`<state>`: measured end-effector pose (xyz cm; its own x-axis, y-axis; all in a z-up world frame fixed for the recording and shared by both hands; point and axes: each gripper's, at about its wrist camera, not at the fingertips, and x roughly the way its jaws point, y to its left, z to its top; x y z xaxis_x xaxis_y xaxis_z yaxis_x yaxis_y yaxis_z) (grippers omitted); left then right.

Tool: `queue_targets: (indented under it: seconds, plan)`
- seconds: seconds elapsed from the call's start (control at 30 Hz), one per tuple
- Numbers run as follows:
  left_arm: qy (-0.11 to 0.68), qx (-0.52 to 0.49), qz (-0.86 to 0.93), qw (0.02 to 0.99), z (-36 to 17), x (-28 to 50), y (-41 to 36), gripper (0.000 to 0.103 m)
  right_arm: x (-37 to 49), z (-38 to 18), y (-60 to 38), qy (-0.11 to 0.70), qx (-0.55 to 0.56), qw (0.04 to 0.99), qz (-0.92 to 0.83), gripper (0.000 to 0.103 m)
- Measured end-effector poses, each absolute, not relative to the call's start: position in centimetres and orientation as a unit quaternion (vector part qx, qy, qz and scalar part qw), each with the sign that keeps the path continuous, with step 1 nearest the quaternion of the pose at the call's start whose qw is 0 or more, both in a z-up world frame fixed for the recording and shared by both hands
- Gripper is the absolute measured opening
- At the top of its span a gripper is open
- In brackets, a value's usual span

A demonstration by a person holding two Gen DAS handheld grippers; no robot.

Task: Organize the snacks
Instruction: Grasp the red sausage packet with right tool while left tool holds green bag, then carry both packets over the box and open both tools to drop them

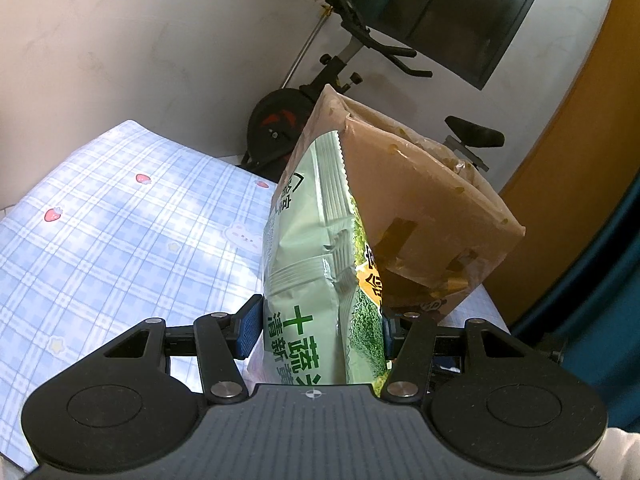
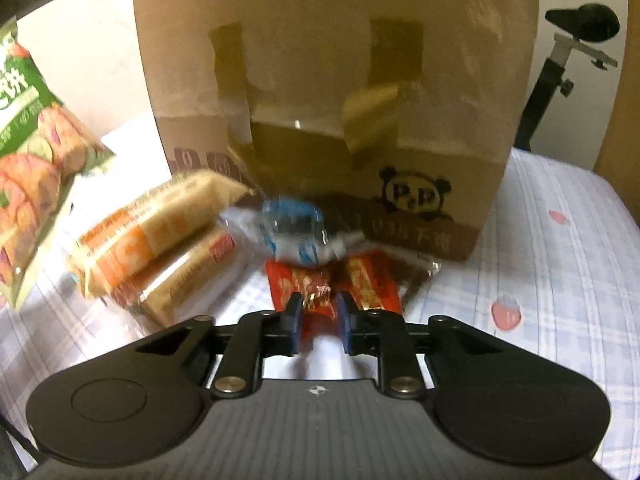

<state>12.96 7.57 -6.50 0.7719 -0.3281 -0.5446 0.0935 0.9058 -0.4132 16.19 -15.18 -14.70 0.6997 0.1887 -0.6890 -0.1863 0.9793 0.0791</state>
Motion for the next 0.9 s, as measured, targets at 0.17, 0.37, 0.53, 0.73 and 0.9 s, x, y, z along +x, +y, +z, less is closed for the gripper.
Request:
queue_targets:
  seconds: [0.17, 0.37, 0.53, 0.73, 0.9]
  plan:
    - [0.32, -0.185, -0.111, 0.923, -6.6, 13.0, 7.4, 0.058, 17.9, -15.0, -14.0, 0.384, -0.025, 0.916, 0.113, 0.054]
    - [0.324, -0.187, -0.105, 0.921, -6.9, 13.1, 7.5, 0.058, 19.1, -16.1, -13.2, 0.388, -0.044, 0.913, 0.116, 0.053]
    - [0.326, -0.187, -0.105, 0.921, -7.0, 13.3, 7.2, 0.058, 18.3, -15.9, -13.0, 0.382, -0.05, 0.915, 0.117, 0.033]
    - [0.323, -0.186, -0.111, 0.921, -7.0, 13.2, 7.2, 0.058, 15.8, -15.2, -14.5, 0.37, -0.006, 0.924, 0.097, 0.025]
    - [0.324, -0.184, -0.114, 0.921, -7.0, 13.2, 7.2, 0.058, 13.1, -13.9, -16.7, 0.349, 0.053, 0.932, 0.078, 0.025]
